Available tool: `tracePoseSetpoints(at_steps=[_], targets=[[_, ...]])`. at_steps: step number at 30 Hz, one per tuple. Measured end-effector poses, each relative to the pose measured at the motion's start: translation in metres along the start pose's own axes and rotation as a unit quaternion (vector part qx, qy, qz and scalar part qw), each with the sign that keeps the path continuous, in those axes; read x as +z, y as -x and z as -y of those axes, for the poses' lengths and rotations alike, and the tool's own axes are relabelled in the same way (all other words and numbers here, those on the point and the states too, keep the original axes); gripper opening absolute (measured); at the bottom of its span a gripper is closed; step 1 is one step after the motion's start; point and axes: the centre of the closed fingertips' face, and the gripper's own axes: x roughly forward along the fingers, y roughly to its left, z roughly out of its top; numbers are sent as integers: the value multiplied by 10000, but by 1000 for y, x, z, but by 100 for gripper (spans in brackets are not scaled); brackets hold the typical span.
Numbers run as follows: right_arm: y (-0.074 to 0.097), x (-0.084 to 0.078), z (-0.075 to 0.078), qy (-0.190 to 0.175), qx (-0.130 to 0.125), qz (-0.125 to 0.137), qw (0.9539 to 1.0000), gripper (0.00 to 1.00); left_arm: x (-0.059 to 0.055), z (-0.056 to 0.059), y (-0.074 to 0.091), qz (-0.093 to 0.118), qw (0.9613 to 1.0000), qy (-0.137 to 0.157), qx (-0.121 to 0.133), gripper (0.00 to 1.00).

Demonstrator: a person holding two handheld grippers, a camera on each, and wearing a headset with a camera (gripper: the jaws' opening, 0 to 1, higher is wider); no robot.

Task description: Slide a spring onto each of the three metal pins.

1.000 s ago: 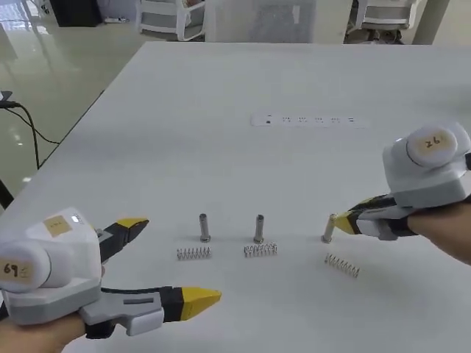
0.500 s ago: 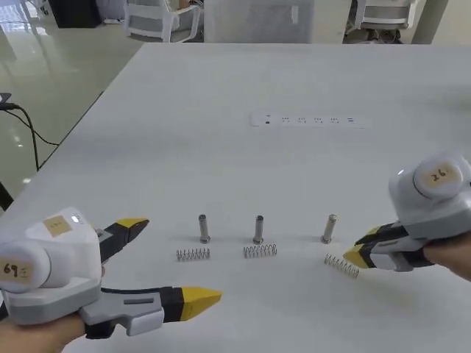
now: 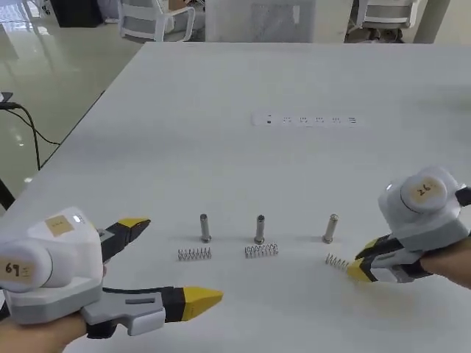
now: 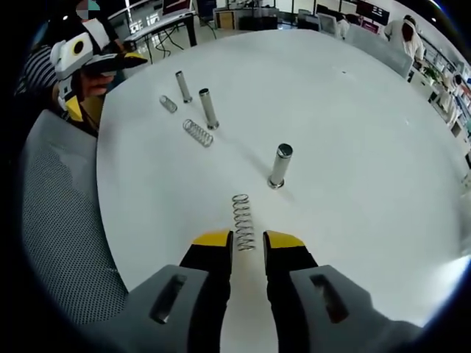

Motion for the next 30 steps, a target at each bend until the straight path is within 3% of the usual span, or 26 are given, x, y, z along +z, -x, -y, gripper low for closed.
tracePoseSetpoints(at_steps=[30], targets=[[-8,-7,-2,399,20,-303,9987,13,0,0,-1,20,10000,22,-33,97]])
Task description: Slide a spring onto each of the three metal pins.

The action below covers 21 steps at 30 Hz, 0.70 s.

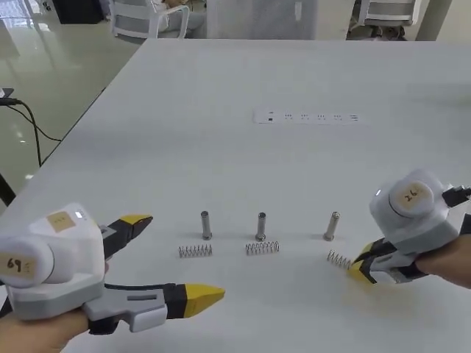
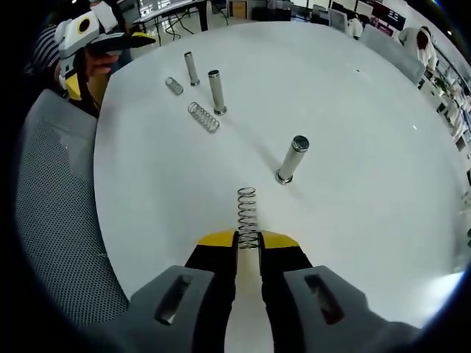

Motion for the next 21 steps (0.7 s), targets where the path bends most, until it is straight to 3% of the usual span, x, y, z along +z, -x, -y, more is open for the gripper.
tracePoseSetpoints(at_steps=[9,21], targets=[[6,5,-2,6,39,31,10000,13,1,2,0,24,10000,-6,-37,96],[21,29,-24,197,329,163,9991,12,2,8,-3,-12,9997,-66,-233,90]])
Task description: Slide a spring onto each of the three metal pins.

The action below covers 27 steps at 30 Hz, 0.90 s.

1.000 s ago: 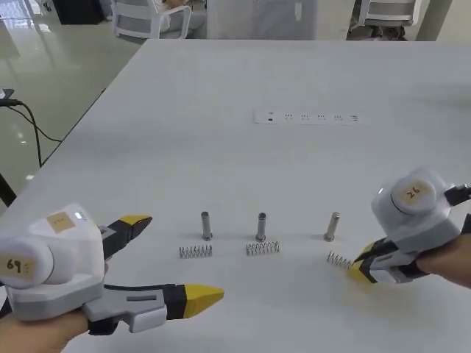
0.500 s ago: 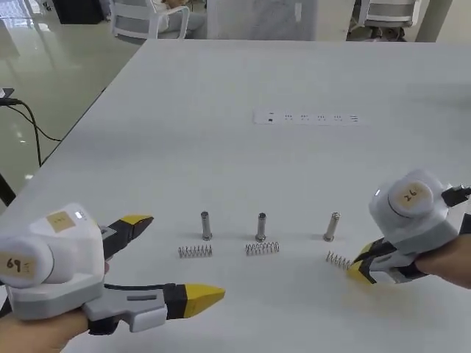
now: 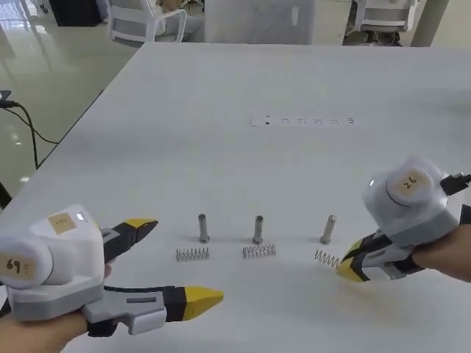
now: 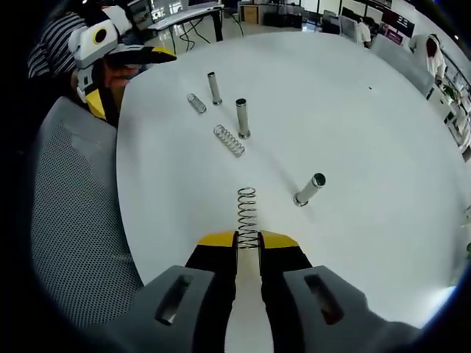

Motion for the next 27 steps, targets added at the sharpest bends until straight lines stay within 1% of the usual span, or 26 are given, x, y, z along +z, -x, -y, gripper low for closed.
tracePoseSetpoints(at_steps=[8,15,23,27], targets=[[3,15,-10,226,129,6,9997,12,2,2,-4,-47,9998,-110,-183,85],[5,24,-17,382,217,23,9990,13,3,11,-11,-128,9986,-227,-464,78],[6,34,-27,619,346,-21,9975,13,6,20,-18,-176,9962,-369,-766,68],[6,40,-32,731,422,-30,9964,13,5,24,-23,-217,9949,-419,-893,63]])
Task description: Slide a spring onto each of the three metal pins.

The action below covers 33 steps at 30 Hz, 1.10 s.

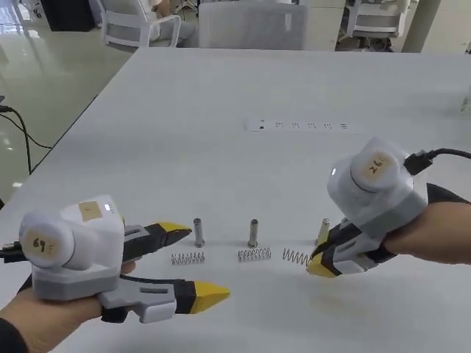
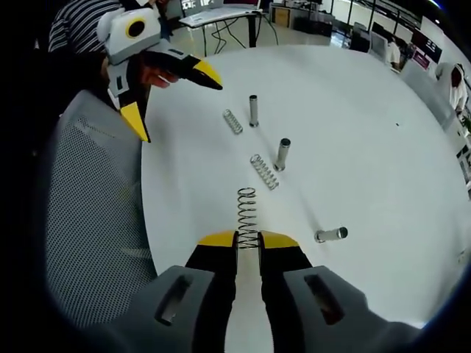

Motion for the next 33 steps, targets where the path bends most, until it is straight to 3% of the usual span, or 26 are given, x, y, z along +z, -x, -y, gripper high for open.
tracePoseSetpoints(at_steps=[20,33], targets=[[-7,21,-23,527,404,-48,9978,13,2,23,-33,-160,9973,-256,-668,51],[-8,28,-36,818,617,-57,9947,13,3,35,-41,-193,9946,-472,-903,40]])
